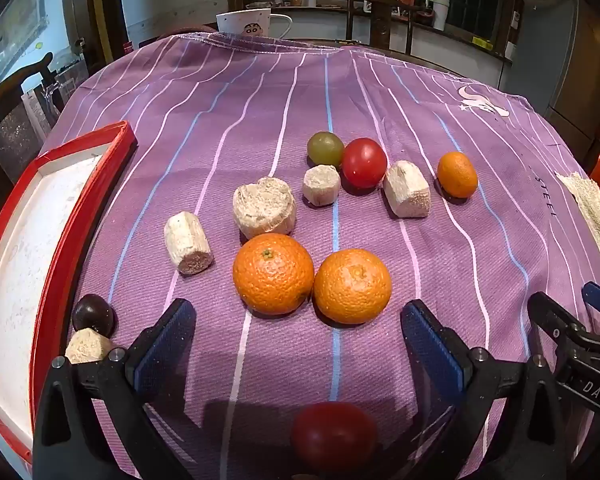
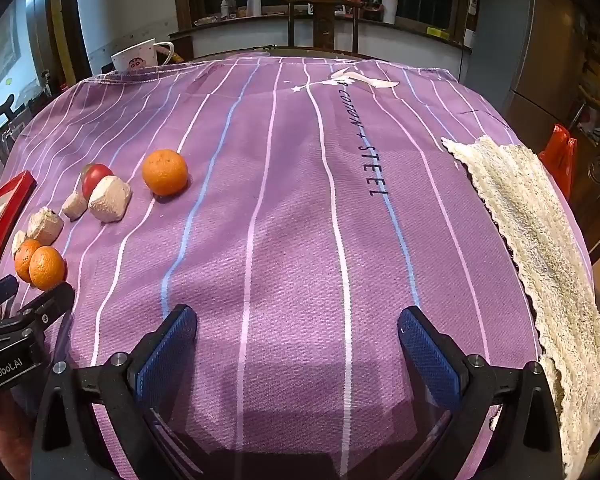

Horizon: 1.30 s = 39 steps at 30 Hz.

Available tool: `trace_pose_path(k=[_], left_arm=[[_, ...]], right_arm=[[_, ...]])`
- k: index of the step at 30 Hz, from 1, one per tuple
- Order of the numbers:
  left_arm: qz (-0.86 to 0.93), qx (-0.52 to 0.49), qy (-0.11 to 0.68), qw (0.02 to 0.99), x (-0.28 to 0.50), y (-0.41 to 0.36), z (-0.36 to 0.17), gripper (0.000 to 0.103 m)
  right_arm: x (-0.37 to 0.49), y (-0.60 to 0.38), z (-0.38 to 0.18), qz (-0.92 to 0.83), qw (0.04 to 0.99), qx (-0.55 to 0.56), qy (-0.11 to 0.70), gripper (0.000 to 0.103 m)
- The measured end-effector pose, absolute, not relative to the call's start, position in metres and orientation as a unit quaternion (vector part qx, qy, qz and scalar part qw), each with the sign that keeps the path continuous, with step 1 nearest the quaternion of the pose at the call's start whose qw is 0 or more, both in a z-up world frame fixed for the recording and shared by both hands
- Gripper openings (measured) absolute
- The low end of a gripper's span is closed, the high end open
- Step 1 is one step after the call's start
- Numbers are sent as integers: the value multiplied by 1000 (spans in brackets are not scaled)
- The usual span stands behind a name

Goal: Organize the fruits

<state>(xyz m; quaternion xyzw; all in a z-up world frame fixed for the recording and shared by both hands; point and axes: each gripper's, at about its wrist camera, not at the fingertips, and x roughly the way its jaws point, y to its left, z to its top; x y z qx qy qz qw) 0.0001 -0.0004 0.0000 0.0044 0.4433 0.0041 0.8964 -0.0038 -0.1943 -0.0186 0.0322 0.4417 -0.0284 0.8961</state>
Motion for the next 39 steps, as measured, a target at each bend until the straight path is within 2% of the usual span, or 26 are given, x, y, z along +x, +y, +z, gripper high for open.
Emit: trace_pose_path(k=[26,34,39], left_arm=[[9,-5,449,893,0,-5,3,103],[0,-11,488,873,10,2,3,103],[16,-56,505,861,3,12,19,103]], right_arm=[[-2,-196,-16,-34,896,27,442,103],[0,-197,-16,-24,890,24,455,103],[2,-198,-16,-19,884,27,466,103]])
